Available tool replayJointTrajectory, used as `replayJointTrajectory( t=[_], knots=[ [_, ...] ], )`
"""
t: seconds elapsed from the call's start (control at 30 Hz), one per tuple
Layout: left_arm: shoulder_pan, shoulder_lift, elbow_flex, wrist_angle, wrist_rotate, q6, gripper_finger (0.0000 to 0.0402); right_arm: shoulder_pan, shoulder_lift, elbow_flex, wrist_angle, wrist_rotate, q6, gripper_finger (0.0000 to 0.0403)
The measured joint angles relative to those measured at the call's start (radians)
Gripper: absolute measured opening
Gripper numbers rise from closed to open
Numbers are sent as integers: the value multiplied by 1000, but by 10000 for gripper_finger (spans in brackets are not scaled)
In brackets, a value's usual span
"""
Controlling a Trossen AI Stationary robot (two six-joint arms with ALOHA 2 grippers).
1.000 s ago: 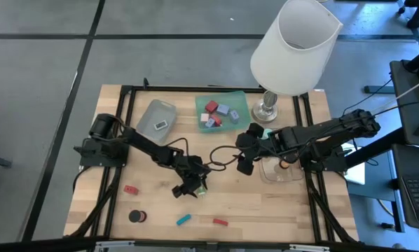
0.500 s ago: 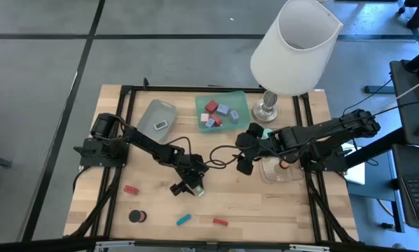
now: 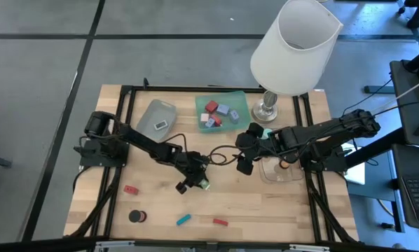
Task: Pick & Place Office items
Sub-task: Put the green charger adapter into the green bin
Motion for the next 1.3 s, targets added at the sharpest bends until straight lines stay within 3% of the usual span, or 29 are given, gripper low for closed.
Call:
replayJointTrajectory(
  t=[0.27,0.47,0.73,0.9,1.3],
  knots=[
    [6,-166,0,36,-348,37,143,0,0,0,0,0,-6,291],
    [106,-214,0,104,-557,31,143,0,0,0,0,0,-50,291],
    [360,-174,0,269,-550,-94,143,0,0,0,0,22,-56,291],
    [496,-123,0,285,-548,-173,143,0,0,0,0,27,-76,291],
    [606,-6,0,293,-484,-213,143,0,0,0,2,27,-135,291]
  ],
)
